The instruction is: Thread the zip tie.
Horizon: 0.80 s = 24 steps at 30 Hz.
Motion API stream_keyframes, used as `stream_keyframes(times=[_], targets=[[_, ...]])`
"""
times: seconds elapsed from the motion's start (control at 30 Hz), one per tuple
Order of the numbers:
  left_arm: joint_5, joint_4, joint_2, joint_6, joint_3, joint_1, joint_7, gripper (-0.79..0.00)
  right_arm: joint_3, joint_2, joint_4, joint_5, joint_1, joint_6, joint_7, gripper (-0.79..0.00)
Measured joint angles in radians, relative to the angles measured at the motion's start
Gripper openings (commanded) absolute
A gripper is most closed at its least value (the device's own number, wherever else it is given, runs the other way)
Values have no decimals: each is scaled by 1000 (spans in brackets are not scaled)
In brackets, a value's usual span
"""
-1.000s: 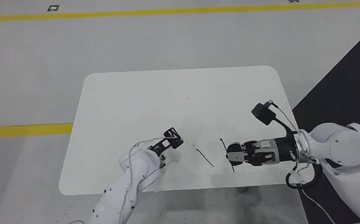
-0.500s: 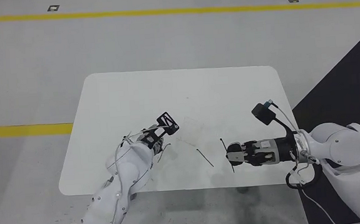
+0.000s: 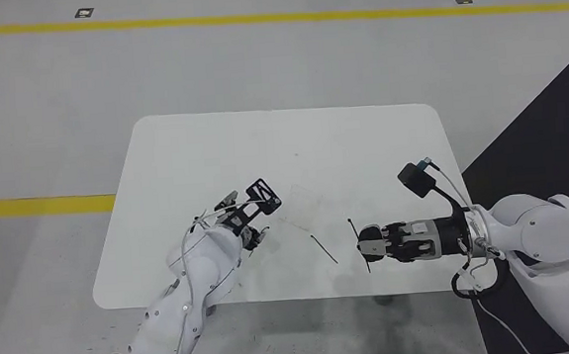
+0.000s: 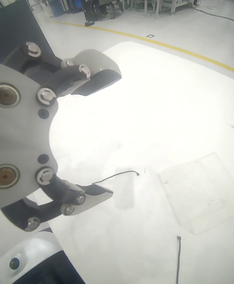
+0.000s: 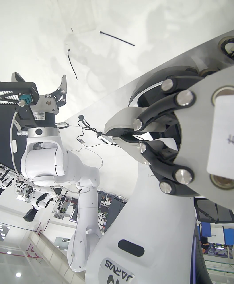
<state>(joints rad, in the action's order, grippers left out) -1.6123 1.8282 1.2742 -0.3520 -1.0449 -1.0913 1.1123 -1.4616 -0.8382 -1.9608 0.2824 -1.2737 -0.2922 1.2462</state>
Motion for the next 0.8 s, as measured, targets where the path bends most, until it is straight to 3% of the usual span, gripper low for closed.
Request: stream_keyframes(times=[0.13, 0.23, 0.33, 0.4, 0.6, 0.8], targets=[[209, 92, 22, 176, -44, 40, 272, 0, 0, 0, 0, 0, 0, 0, 0, -785], [414, 76, 38, 372, -66, 93, 422, 0, 0, 0, 0, 0, 0, 0, 0, -785], [573, 22, 35, 563, -68, 127, 426, 0, 0, 0, 0, 0, 0, 0, 0, -785], [632, 5, 29, 645, -74, 143, 423, 0, 0, 0, 0, 0, 0, 0, 0, -785], [866, -59, 28, 637, -129, 156, 421, 0, 0, 0, 0, 0, 0, 0, 0, -785], [840, -58, 28, 639, -128, 156, 421, 0, 0, 0, 0, 0, 0, 0, 0, -785]])
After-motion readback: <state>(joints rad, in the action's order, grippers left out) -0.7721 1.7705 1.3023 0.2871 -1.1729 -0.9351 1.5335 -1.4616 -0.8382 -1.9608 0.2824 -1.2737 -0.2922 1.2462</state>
